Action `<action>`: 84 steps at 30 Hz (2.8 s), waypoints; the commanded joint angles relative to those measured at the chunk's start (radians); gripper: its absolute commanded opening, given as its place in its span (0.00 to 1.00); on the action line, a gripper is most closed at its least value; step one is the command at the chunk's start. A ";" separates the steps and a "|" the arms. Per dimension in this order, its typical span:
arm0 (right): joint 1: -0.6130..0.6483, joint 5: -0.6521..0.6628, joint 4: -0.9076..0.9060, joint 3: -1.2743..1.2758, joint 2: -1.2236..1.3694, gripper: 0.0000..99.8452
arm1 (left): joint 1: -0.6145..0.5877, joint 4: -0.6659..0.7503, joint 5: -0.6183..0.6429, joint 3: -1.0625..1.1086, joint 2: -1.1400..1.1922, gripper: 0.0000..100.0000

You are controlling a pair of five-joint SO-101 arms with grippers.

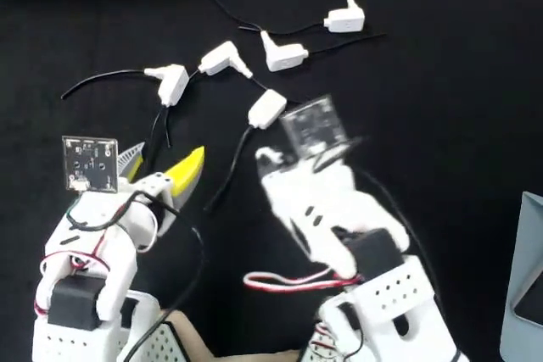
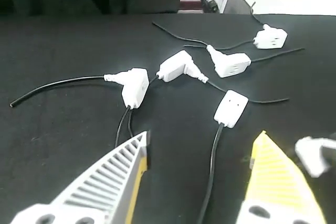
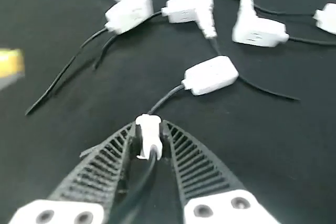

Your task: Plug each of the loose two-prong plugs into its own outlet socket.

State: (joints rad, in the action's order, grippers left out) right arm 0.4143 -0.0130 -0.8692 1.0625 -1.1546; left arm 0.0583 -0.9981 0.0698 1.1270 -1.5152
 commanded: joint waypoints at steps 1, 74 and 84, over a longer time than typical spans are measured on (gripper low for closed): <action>-0.103 -0.061 0.077 0.010 -0.010 0.01 | 0.021 0.003 -0.080 -0.110 0.221 0.31; -0.377 -0.232 0.479 0.271 -0.010 0.01 | 0.042 -0.193 -0.387 -0.186 0.552 0.25; -0.361 -0.232 0.479 0.272 -0.010 0.01 | 0.160 -0.152 -0.394 -0.016 0.319 0.28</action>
State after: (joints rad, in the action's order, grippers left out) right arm 0.0414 -0.2325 -0.4135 1.3418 -1.1546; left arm 0.1289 -1.1838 -0.3153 1.0579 -1.1531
